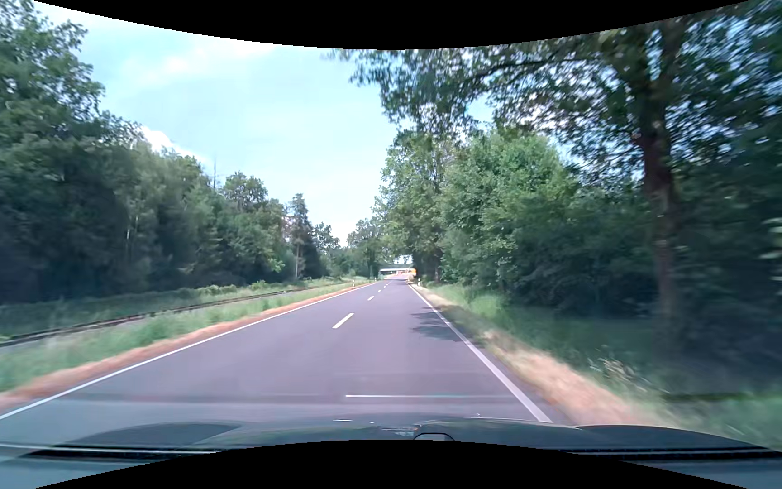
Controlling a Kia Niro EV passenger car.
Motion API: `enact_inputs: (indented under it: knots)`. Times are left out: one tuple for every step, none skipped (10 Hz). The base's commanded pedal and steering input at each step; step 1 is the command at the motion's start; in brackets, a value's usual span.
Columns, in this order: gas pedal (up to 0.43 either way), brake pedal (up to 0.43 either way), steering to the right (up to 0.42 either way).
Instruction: Follow the waypoints while adhering to traffic rules and regulations
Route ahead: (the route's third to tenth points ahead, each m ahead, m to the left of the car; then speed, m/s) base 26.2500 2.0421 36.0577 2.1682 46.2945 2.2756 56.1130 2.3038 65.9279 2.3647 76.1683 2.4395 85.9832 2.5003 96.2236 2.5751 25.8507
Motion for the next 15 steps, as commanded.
enact_inputs:
  knots:
    - [0.0, 0.079, -0.003]
    - [0.0, 0.0, -0.003]
    - [0.0, 0.0, -0.004]
    - [0.0, 0.0, -0.005]
    - [0.0, 0.0, -0.005]
    - [0.0, 0.0, -0.005]
    - [0.039, 0.0, -0.005]
    - [0.039, 0.0, -0.005]
    - [0.039, 0.0, -0.005]
    - [0.059, 0.0, -0.005]
    - [0.087, 0.0, -0.005]
    - [0.087, 0.0, -0.005]
    - [0.087, 0.0, -0.005]
    - [0.087, 0.0, -0.005]
    - [0.087, 0.0, -0.005]
